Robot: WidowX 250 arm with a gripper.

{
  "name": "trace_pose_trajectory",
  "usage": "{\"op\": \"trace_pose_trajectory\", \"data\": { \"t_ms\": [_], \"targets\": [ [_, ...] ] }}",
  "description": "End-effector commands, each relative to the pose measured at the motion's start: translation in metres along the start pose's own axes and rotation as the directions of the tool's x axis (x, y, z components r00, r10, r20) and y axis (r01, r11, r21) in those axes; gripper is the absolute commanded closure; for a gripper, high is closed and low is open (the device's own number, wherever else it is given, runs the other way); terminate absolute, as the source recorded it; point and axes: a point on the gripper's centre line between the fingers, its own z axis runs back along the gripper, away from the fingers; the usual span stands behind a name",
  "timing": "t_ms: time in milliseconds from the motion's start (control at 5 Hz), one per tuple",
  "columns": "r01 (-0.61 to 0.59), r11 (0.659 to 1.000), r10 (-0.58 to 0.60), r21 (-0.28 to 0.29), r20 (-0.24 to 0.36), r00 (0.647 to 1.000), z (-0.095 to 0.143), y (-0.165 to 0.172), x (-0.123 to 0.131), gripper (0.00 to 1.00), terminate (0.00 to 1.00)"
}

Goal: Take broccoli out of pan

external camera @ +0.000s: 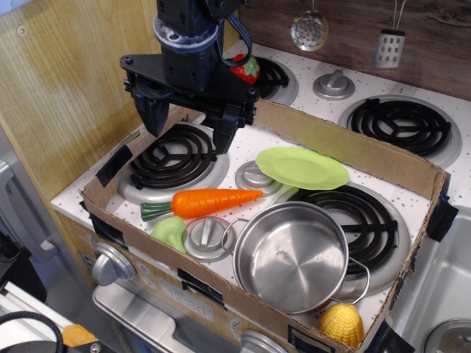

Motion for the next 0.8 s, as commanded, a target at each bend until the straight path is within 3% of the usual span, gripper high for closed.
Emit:
{"op": "trace_pose_trajectory", "data": {
  "t_ms": [0, 400, 600],
  "targets": [
    [-0.011, 1.000, 0.012, -0.005, 0.030, 0.999, 0.0089, -0.0061, 0.0104, 0.00, 0.00],
    [-0.011, 1.000, 0.012, -0.005, 0.030, 0.999, 0.0089, -0.0061, 0.0104, 0.00, 0.00],
    [-0.011, 1.000, 0.012, -0.005, 0.030, 0.999, 0.0089, -0.0061, 0.0104, 0.00, 1.00]
  ]
}}
